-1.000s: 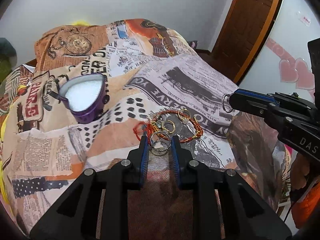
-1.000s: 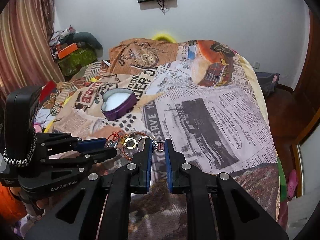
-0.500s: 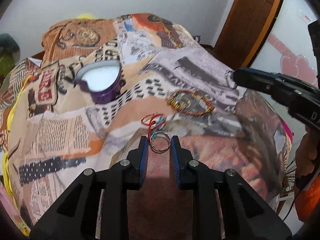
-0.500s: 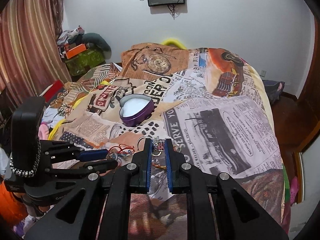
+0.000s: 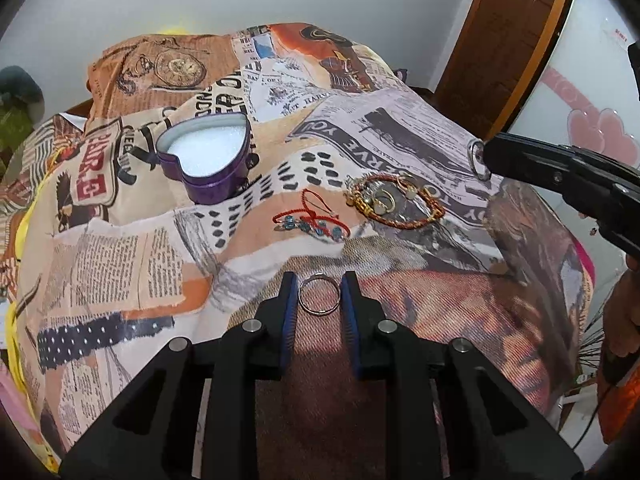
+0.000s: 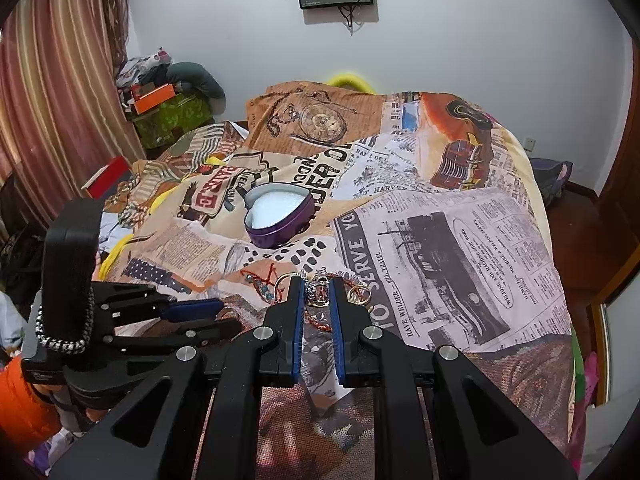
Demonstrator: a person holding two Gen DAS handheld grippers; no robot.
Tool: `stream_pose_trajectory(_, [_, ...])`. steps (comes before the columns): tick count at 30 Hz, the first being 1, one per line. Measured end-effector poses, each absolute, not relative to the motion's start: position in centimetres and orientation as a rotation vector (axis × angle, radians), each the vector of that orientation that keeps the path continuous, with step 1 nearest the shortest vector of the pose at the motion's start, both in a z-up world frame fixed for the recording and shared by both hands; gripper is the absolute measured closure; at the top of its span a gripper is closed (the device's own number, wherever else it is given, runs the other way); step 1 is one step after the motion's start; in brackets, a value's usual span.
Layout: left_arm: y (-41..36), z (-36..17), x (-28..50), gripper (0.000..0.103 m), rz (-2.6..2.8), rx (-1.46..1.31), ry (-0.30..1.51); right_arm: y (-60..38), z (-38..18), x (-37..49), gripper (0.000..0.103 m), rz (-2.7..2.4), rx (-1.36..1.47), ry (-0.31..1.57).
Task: Organize jewelry
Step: 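Carry both rings over the heart tin and open both tools to drop them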
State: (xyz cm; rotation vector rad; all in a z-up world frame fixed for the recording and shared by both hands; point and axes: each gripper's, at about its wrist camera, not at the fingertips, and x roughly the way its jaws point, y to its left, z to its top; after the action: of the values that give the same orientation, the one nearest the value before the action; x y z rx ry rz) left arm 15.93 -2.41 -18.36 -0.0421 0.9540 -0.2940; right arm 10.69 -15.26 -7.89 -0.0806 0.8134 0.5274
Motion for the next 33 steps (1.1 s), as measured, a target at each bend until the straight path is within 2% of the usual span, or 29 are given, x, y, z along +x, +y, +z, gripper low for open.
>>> stream_pose_trajectory(21, [3.2,-14.0,19.9,0.082,-0.190,-0.067,0.795,-10.6,-6.8,14.7,0.092,0.558,-0.113,0.787])
stream_pose_trajectory(33, [6.1,-15.0,25.8,0.082,-0.166,-0.069,0.810,-6.7,-7.5,19.8,0.092,0.562,-0.189,0.825])
